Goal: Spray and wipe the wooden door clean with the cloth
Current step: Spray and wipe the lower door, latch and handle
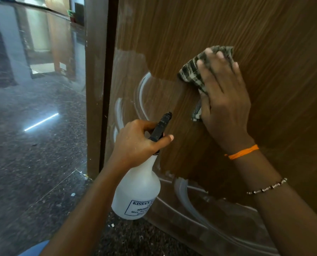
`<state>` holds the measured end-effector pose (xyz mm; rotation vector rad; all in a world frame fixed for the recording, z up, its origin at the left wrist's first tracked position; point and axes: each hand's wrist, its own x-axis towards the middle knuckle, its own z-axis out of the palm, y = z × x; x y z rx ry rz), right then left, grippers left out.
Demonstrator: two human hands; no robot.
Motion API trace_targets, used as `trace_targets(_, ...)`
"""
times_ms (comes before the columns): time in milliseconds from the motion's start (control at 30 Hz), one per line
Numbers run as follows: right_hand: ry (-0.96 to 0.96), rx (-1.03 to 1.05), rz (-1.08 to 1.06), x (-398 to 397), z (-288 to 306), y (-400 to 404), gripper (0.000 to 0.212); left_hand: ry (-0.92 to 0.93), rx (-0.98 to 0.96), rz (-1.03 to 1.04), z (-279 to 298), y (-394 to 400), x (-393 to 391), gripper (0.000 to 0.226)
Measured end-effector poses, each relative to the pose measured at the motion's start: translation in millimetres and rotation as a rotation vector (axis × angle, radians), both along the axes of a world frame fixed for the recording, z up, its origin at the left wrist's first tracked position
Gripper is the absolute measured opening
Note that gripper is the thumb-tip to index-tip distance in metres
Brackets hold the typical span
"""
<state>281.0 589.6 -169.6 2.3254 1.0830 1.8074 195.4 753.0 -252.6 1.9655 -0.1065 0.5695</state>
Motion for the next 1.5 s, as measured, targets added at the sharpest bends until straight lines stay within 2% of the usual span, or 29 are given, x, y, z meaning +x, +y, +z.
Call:
trace_targets(100, 0.007, -0.092, -0.056, 5, -31, 6, 0.053, 0.006, -0.006, 0.016, -1, 3, -1, 0.036)
trace_targets(200, 0.101, -0.465, -0.053, 5, -94, 4, 0.060, 0.023, -0.052, 0.039, -5, 12, -3, 0.022)
trace_targets(300, 0.078, -0.898, -0.056, 3, -147, -8, 0.066, 0.018, -0.091, 0.064, -9, 21, -6, 0.026)
trace_targets(367, 0.053, -1.026, -0.075, 3, -154, -12, 0.064, 0.017, -0.082, 0.083, -10, 25, -8, 0.028)
trace_targets(467, 0.065, -0.944, -0.061, 5, -126, -7, 0.069, 0.008, -0.085, 0.101, -8, 31, -8, 0.033)
trace_targets(567, 0.072, -0.724, -0.056, 3, -71, 3, 0.068, 0.013, -0.102, 0.091, -6, 34, -5, 0.031)
trace_targets(700, 0.009, -0.424, -0.187, 4, 1, 12, 0.072, 0.020, -0.116, 0.083, -5, 32, -2, 0.024)
trace_targets(833, -0.059, -0.208, -0.190, 6, 1, 25, 0.066, 0.010, -0.122, 0.094, -4, 32, -2, 0.023)
trace_targets(900, -0.029, -0.219, -0.147, 9, -22, 29, 0.067, 0.008, -0.117, 0.103, -5, 33, -2, 0.032)
trace_targets(967, 0.035, -0.347, -0.078, 10, -53, 29, 0.064, 0.016, -0.134, 0.115, -6, 35, -1, 0.041)
trace_targets(1100, 0.136, -0.695, 0.016, 8, -123, 19, 0.064, 0.031, -0.148, 0.107, -11, 38, -1, 0.032)
trace_targets(1200, 0.101, -0.863, 0.016, 7, -139, 19, 0.056, 0.026, -0.135, 0.081, -14, 39, -3, 0.032)
trace_targets(1267, 0.085, -0.814, 0.048, 11, -119, 23, 0.055, 0.027, -0.157, 0.070, -14, 41, -2, 0.029)
trace_targets(1333, 0.059, -0.641, 0.043, 13, -85, 31, 0.056, 0.037, -0.178, 0.088, -12, 41, -1, 0.028)
trace_targets(1433, 0.004, -0.385, -0.064, 15, -26, 43, 0.060, 0.025, -0.145, 0.129, -10, 40, -1, 0.035)
trace_targets(1500, -0.023, -0.282, -0.127, 17, -1, 46, 0.062, 0.009, -0.142, 0.151, -10, 43, -1, 0.030)
